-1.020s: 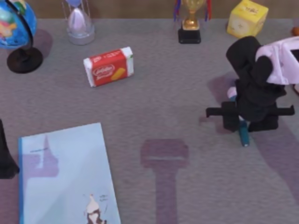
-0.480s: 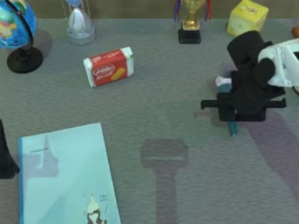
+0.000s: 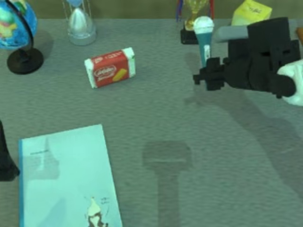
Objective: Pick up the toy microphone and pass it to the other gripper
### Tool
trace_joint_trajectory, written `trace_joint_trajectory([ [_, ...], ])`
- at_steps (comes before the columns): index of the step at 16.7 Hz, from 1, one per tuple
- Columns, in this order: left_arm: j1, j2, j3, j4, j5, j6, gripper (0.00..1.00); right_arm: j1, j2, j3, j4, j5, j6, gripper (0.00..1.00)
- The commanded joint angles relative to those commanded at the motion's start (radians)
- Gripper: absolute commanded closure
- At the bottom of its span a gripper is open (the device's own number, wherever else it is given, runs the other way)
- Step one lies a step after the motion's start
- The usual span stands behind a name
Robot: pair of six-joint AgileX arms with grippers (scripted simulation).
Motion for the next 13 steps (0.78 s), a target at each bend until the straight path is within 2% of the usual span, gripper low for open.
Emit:
trace_joint_trajectory([
  [4, 0.000, 0.000, 0.000, 0.000, 0.000, 0.000, 0.00, -0.004, -0.094, -0.107, 0.366, -0.110, -0.084, 1.00],
  [7, 0.000, 0.000, 0.000, 0.000, 0.000, 0.000, 0.00, -0.006, -0.164, -0.164, 0.549, -0.174, -0.137, 1.00],
  [10, 0.000, 0.000, 0.000, 0.000, 0.000, 0.000, 0.00, -0.009, -0.213, -0.195, 0.639, -0.208, -0.169, 1.00],
  [13, 0.000, 0.000, 0.000, 0.000, 0.000, 0.000, 0.00, -0.010, -0.219, -0.198, 0.648, -0.212, -0.172, 1.00],
])
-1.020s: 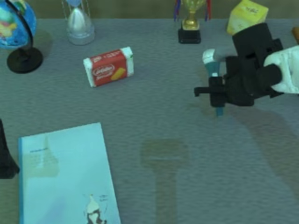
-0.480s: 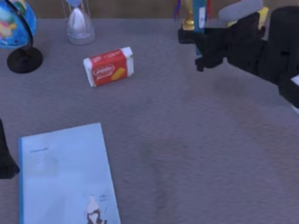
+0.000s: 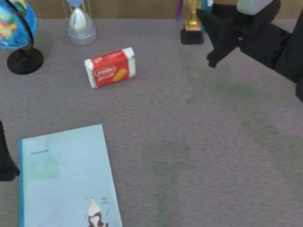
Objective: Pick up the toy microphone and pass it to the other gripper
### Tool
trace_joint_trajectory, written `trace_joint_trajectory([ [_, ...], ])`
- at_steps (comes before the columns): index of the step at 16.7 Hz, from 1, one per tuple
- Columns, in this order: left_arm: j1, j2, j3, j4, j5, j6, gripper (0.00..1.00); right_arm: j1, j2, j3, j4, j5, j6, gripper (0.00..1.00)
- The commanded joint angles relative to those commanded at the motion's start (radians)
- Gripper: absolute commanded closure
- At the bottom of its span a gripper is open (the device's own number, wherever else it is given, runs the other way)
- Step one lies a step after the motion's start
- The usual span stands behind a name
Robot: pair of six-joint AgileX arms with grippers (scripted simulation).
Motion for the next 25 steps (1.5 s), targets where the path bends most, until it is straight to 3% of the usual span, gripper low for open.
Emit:
trace_joint_trajectory([
  [4, 0.000, 0.000, 0.000, 0.000, 0.000, 0.000, 0.00, 0.020, 0.000, -0.004, 0.010, 0.016, 0.004, 1.00],
  [6, 0.000, 0.000, 0.000, 0.000, 0.000, 0.000, 0.00, 0.068, -0.011, -0.032, 0.049, 0.064, 0.008, 1.00],
  [11, 0.000, 0.000, 0.000, 0.000, 0.000, 0.000, 0.00, 0.236, -0.055, -0.132, 0.179, 0.227, 0.023, 1.00],
  [13, 0.000, 0.000, 0.000, 0.000, 0.000, 0.000, 0.00, 0.272, -0.068, -0.153, 0.208, 0.262, 0.025, 1.00],
  [25, -0.001, 0.001, 0.001, 0.001, 0.001, 0.000, 0.00, 0.275, -0.069, -0.154, 0.211, 0.264, 0.026, 1.00],
])
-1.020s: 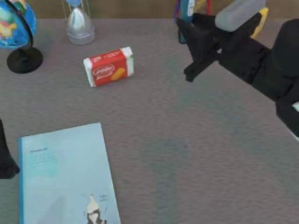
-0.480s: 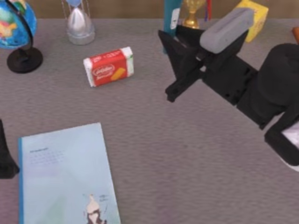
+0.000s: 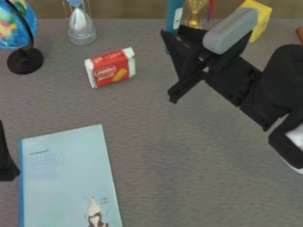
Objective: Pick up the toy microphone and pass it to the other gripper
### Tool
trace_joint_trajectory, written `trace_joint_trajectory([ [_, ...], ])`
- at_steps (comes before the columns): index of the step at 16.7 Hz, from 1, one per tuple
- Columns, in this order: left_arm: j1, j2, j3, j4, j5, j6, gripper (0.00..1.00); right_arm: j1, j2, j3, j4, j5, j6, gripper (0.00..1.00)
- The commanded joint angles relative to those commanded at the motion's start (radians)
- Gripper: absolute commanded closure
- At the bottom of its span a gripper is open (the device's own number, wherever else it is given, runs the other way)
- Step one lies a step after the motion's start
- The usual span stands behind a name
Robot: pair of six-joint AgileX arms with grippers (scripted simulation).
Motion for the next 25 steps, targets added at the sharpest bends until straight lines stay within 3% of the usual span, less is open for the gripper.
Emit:
trace_joint_trajectory([
  [2, -0.012, 0.033, 0.023, 0.012, 0.030, 0.005, 0.00, 0.000, 0.000, 0.000, 0.000, 0.000, 0.000, 1.00],
  [5, -0.049, 0.163, 0.106, 0.057, 0.128, 0.020, 0.00, 0.000, 0.000, 0.000, 0.000, 0.000, 0.000, 1.00],
  [14, -0.202, 0.882, 0.543, 0.317, 0.566, 0.080, 0.00, 0.000, 0.000, 0.000, 0.000, 0.000, 0.000, 1.00],
  [18, -0.259, 1.139, 0.699, 0.409, 0.725, 0.104, 0.00, 0.000, 0.000, 0.000, 0.000, 0.000, 0.000, 1.00],
  [21, -0.284, 1.243, 0.759, 0.441, 0.795, 0.112, 0.00, 0.000, 0.000, 0.000, 0.000, 0.000, 0.000, 1.00],
  [25, -0.289, 1.265, 0.769, 0.446, 0.809, 0.114, 0.00, 0.000, 0.000, 0.000, 0.000, 0.000, 0.000, 1.00],
])
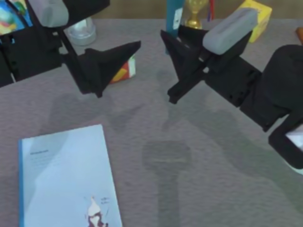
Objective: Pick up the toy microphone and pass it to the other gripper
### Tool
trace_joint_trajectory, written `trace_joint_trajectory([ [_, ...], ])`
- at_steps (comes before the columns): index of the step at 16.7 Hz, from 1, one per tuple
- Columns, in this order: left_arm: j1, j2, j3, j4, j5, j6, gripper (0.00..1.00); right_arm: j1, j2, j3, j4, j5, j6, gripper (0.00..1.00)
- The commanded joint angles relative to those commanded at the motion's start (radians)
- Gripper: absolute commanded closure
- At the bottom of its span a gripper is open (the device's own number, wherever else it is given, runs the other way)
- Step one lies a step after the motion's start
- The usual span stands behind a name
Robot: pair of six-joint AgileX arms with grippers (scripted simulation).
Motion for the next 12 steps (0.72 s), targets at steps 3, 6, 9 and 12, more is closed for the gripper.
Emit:
trace_joint_trajectory([
  [3, 0.003, -0.001, -0.002, -0.001, -0.004, -0.001, 0.00, 0.000, 0.000, 0.000, 0.000, 0.000, 0.000, 1.00],
  [6, -0.045, 0.062, 0.050, 0.015, -0.044, -0.002, 0.00, 0.000, 0.000, 0.000, 0.000, 0.000, 0.000, 1.00],
  [9, -0.120, 0.170, 0.136, 0.040, -0.117, -0.006, 0.00, 0.000, 0.000, 0.000, 0.000, 0.000, 0.000, 1.00],
  [12, -0.190, 0.271, 0.217, 0.063, -0.186, -0.010, 0.00, 0.000, 0.000, 0.000, 0.000, 0.000, 0.000, 1.00],
])
